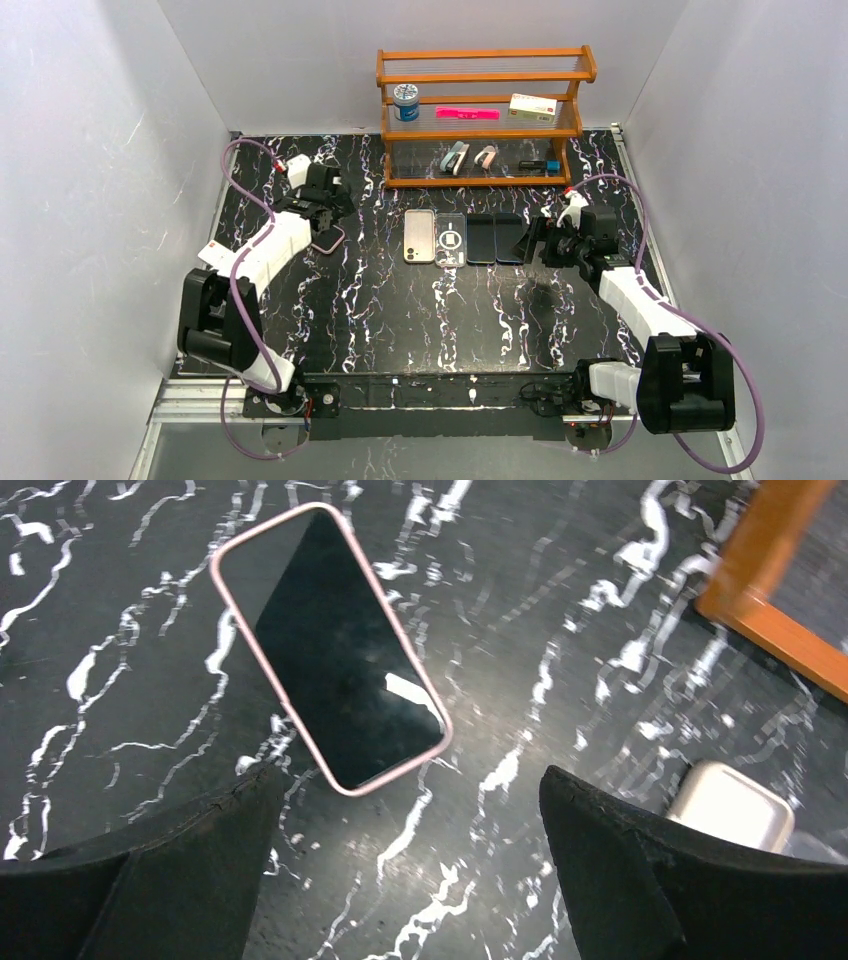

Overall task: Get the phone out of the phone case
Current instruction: Pick up the phone at the center of the board.

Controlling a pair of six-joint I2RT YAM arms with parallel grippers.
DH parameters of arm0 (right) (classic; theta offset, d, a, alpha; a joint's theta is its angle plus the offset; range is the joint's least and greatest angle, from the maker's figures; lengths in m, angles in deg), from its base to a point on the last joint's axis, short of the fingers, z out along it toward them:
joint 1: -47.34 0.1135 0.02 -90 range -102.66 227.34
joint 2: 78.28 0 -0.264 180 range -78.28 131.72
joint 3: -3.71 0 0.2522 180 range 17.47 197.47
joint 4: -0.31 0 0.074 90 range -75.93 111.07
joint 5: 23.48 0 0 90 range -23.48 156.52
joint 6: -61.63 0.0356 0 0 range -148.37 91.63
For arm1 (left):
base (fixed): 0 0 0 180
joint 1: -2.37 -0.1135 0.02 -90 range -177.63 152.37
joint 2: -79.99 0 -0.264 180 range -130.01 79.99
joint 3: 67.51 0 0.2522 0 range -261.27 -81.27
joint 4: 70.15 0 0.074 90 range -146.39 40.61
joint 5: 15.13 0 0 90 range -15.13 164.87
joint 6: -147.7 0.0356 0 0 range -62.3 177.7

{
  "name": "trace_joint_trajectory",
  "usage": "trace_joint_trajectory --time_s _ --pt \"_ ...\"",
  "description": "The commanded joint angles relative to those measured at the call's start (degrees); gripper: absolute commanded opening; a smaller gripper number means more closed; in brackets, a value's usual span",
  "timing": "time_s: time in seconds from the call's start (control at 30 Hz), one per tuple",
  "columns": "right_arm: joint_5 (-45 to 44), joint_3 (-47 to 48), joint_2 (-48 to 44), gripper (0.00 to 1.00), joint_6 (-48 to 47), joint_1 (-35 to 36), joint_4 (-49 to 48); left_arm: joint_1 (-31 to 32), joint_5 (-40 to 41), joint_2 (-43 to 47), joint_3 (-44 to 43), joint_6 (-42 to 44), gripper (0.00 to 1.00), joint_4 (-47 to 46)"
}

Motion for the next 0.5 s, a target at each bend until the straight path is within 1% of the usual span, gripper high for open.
trace_joint_trajectory --time_s 0.0,0.1,0.27,0.47 --pt "1.97 -2.28 -3.06 0.99 0.42 0.21 -3.97 -4.57 2.59 -4.11 -2.76 -2.98 0.98 3.5" --pt "3.54 -3.5 -4.14 0.99 0.1 0.17 -5.49 -5.85 3.56 -8.15 -5.71 -4.08 0.98 4.81" --pt "3.38 -4.32 -5.16 0.99 -1.3 0.21 -5.23 -7.5 3.94 -14.4 -9.34 -7.97 0.98 6.36" --pt "3.92 -5.09 -5.14 0.99 -1.53 0.26 -6.12 -9.26 4.23 -19.36 -12.41 -10.5 0.98 7.55"
